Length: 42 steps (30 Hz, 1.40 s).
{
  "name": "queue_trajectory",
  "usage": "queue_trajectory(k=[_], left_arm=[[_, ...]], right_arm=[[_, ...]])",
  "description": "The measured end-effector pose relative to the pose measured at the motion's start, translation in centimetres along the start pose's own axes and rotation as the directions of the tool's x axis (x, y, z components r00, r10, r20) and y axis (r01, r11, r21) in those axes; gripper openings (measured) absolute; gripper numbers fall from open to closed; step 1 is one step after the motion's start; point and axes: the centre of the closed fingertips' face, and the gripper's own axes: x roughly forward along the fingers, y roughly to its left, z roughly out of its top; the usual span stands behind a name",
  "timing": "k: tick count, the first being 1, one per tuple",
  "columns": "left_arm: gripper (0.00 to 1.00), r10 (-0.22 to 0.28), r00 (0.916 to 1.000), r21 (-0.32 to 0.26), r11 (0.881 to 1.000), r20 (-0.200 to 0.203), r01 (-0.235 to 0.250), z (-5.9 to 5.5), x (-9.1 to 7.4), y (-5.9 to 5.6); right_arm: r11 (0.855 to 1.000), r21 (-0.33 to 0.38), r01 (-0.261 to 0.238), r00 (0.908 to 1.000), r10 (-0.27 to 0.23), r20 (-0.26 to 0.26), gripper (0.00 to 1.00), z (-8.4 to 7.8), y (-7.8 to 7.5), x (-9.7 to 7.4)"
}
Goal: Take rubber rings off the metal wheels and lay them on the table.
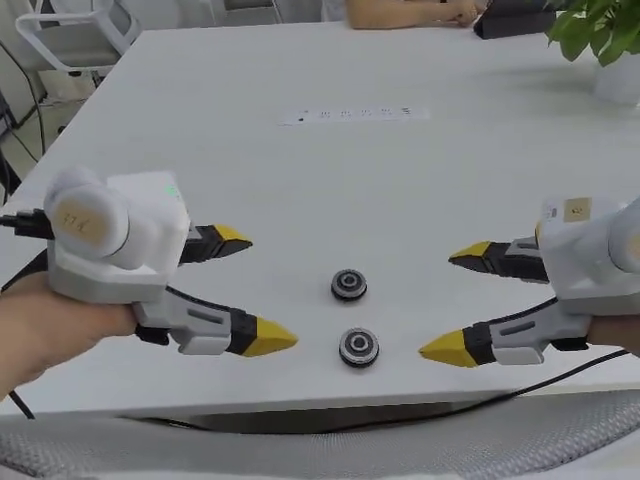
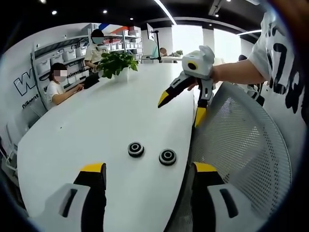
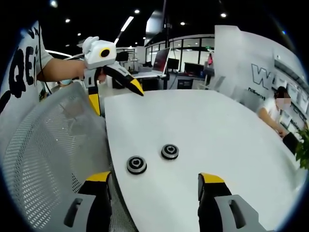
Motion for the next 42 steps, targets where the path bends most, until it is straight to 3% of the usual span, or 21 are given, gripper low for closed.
queue_trajectory(k=[22,33,42], left_arm=[[0.62,-0.105,0.9927,0.045,0.993,-0.058,0.108,-0.7,3.6,-1.4],[0.55,-0.150,0.9877,0.037,0.988,-0.044,0.151,0.1,5.5,-2.1],[0.50,-0.190,0.9799,0.042,0.980,-0.061,0.193,-0.3,7.0,-3.0]], right_arm=[[0.998,-0.025,-0.065,0.9974,0.064,-0.032,0.63,-0.7,0.6,2.4],[0.995,-0.029,-0.097,0.9951,0.096,-0.024,0.56,-1.1,0.5,3.7],[0.991,-0.043,-0.127,0.9918,0.126,-0.020,0.52,-1.1,1.1,4.7]])
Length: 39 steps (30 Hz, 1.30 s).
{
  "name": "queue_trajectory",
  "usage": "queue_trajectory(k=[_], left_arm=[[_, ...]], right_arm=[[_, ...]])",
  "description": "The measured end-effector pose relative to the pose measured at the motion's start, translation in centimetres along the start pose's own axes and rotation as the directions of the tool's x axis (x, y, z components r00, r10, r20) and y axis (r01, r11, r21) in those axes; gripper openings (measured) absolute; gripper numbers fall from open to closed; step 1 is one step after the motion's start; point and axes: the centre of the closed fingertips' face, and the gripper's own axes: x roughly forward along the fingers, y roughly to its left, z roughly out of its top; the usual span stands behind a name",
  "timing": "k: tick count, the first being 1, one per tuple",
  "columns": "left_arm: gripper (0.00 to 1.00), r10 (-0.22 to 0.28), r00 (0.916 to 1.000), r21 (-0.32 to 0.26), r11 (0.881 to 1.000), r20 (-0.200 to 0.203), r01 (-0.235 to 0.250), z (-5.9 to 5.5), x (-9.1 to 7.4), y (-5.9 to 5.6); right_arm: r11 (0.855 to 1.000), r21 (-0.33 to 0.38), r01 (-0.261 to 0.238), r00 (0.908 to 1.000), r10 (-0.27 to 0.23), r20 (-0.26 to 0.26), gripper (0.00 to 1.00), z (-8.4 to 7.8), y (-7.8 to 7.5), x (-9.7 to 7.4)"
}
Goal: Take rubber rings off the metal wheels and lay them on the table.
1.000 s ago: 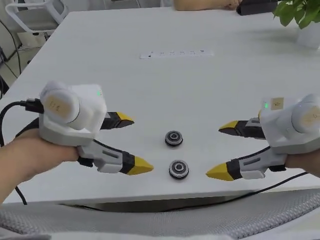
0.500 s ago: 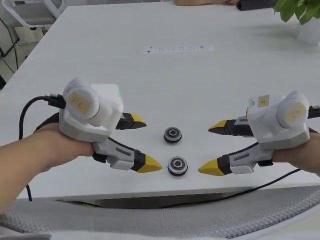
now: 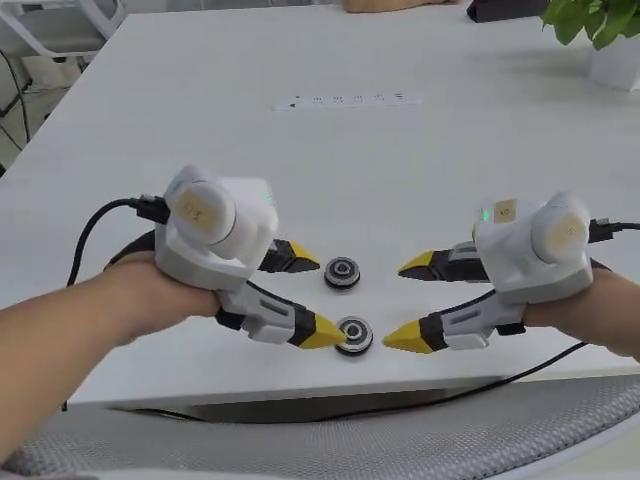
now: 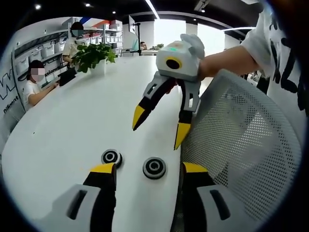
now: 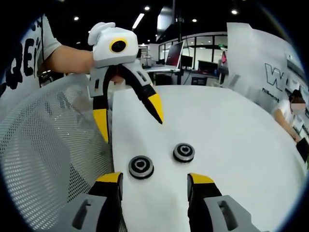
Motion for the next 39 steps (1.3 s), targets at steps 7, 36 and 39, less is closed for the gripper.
queue_trajectory(k=[7,36,39], left_arm=[[0.46,-0.023,0.9995,0.004,1.000,-0.023,0.023,-0.6,1.0,-0.1],[0.20,-0.109,0.9904,0.008,0.994,-0.086,0.110,-1.9,4.1,-1.5],[0.17,-0.110,0.9898,0.006,0.994,-0.091,0.111,-2.1,4.3,-1.5]], right_arm=[[1.000,-0.010,-0.020,0.9998,0.020,-0.003,0.48,-0.3,0.2,0.7],[0.995,0.031,-0.096,0.9953,0.096,-0.011,0.35,-1.5,1.0,2.2],[0.994,0.027,-0.101,0.9946,0.102,-0.019,0.35,-1.7,1.1,2.3]])
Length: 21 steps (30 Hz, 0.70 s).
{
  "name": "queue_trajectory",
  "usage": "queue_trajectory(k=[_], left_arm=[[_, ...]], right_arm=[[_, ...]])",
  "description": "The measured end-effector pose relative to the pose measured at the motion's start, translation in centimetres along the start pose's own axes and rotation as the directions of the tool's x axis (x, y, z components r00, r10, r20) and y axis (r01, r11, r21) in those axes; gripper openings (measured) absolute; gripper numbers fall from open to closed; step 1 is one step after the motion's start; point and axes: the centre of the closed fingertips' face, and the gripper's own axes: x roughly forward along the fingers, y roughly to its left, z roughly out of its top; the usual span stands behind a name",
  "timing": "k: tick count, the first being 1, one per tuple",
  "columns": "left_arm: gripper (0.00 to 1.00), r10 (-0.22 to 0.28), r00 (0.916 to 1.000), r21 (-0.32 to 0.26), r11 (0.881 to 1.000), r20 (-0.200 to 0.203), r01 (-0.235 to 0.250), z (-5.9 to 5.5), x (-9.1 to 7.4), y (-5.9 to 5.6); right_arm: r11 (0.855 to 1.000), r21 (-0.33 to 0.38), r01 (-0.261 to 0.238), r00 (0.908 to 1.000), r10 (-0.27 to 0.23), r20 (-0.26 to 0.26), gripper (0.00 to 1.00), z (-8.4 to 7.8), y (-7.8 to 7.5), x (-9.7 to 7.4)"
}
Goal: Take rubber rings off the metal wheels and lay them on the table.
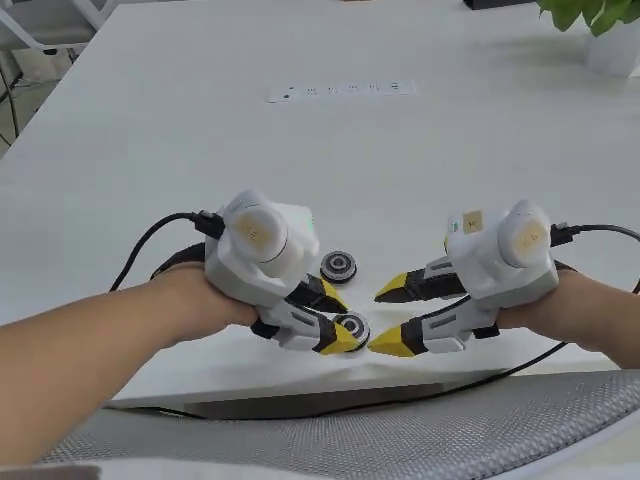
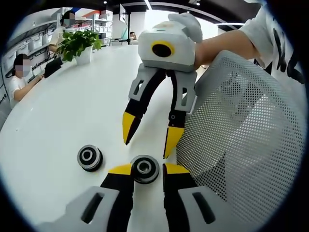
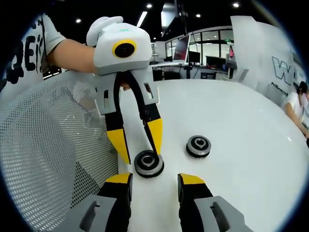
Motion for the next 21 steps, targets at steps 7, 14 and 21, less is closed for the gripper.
queue_trajectory(k=[7,14,21], left_arm=[[0.13,0.012,0.9999,0.012,1.000,-0.007,-0.012,-0.28,0.32,0.19],[0.08,0.050,0.9987,0.058,0.997,0.008,-0.050,-0.33,0.27,0.46],[0.07,0.066,0.9977,0.055,0.996,0.015,-0.067,-0.23,0.15,0.41]], right_arm=[[1.000,0.000,-0.005,1.0000,0.005,-0.005,0.35,-0.27,-0.01,0.12],[1.000,-0.006,-0.015,0.9999,0.015,-0.004,0.34,-0.04,0.10,0.31],[0.999,-0.007,-0.032,0.9995,0.032,0.000,0.32,0.09,0.39,0.72]])
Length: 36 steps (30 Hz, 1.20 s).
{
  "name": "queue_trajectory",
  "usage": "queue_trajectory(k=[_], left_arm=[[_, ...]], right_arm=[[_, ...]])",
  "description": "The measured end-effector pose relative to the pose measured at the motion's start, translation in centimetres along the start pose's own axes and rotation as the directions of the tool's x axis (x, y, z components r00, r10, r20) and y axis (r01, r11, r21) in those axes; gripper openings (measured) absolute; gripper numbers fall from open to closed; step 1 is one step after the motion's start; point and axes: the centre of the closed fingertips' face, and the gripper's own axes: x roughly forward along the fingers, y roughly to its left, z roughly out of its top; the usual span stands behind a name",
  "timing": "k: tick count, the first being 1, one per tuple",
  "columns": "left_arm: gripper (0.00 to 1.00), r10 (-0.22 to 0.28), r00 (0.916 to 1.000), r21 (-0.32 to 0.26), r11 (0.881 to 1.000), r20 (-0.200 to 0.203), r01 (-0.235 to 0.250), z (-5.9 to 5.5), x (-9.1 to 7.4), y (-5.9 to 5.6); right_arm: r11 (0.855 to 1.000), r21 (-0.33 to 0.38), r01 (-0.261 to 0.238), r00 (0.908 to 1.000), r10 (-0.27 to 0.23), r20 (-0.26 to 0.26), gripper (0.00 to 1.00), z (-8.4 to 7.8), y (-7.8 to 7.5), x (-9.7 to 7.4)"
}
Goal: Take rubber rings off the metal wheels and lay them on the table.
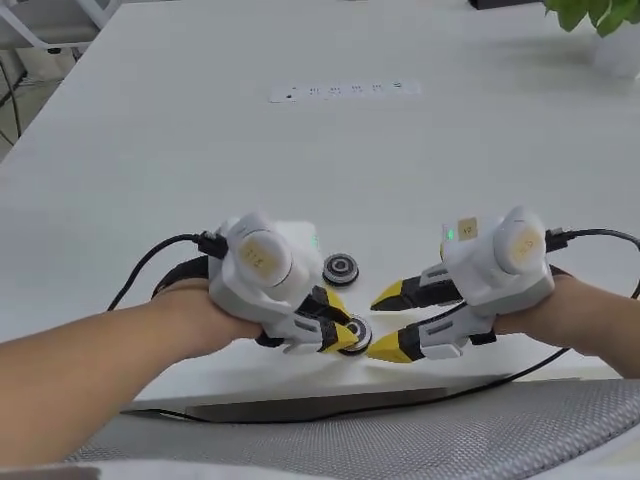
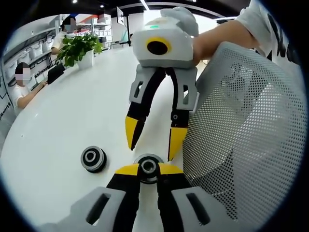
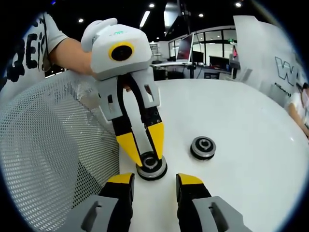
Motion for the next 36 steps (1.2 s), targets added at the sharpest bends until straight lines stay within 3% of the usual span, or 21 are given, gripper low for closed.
queue_trajectory(k=[5,18,36], left_arm=[[0.07,0.012,0.9999,-0.008,1.000,0.003,-0.012,-0.01,-0.03,0.04],[0.07,0.023,0.9997,-0.012,1.000,0.007,-0.023,0.02,0.14,0.07],[0.07,0.030,0.9994,-0.017,0.999,0.016,-0.030,0.01,0.32,0.16]], right_arm=[[0.999,0.029,-0.020,0.9997,0.019,0.017,0.30,0.08,0.24,0.39],[0.999,0.009,-0.034,0.9994,0.034,0.006,0.25,0.14,0.42,1.04],[1.000,0.007,-0.011,0.9999,0.011,0.005,0.19,-0.35,0.25,0.55]])
